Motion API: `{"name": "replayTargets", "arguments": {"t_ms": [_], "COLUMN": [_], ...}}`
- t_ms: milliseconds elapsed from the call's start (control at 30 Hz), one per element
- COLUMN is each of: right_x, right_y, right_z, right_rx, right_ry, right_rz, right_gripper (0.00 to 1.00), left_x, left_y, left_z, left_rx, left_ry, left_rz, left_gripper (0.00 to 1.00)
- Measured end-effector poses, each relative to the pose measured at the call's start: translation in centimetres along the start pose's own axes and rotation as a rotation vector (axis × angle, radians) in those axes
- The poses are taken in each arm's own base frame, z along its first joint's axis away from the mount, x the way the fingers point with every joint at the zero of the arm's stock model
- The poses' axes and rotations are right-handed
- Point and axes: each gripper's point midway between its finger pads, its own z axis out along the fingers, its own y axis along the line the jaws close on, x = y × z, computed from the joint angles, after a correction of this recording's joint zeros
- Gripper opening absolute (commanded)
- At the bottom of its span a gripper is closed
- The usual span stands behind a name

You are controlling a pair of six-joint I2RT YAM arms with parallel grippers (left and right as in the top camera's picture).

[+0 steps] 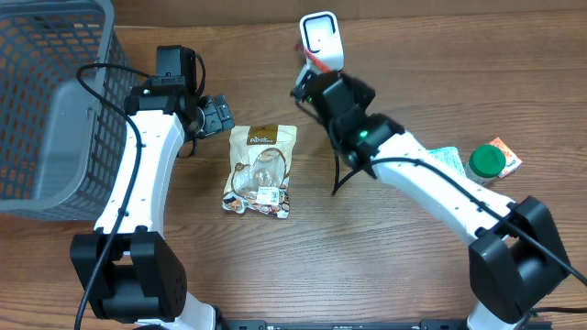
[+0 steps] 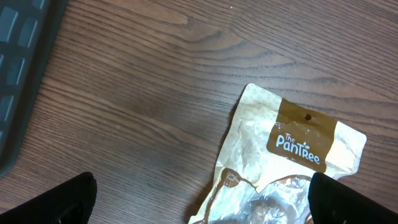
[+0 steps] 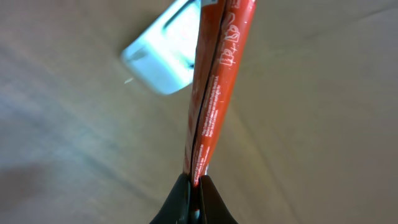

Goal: Scan the item barcode
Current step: 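Carry the red stick up toward the white scanner, then hold the red stick in front of the scanner window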

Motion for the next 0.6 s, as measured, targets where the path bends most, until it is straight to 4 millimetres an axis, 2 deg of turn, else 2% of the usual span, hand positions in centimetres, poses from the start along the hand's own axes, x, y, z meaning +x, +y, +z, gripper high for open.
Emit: {"name": "replayTargets", "arguments": {"t_ms": [167,367,467,600], "right_x": [-1.3,-2.1,-2.2,-1.5], "right_y": [-4.8,-8.0,-8.3,-6.8], "right_z": [0.5,2.2,3.9,6.9], "right_rx": [0.1,0.207,0.241,0.234], "right_ry": [-0.059,-0.123,-0.145,-0.136], "right_rz": [0.078,0.113,0.116,0.062], "right_gripper": [0.03,0.03,0.04,0.04], "left_x": [0.0,0.0,0.0,0.0], "left_y": [0.0,0.0,0.0,0.0], "left_z": [0.0,0.0,0.0,0.0], "left_rx": [0.0,0.0,0.0,0.0], "left_ry": [0.0,-0.001,0.0,0.0], "left_rz": [0.0,0.0,0.0,0.0], "left_gripper": [1.0,1.0,0.99,1.0]}}
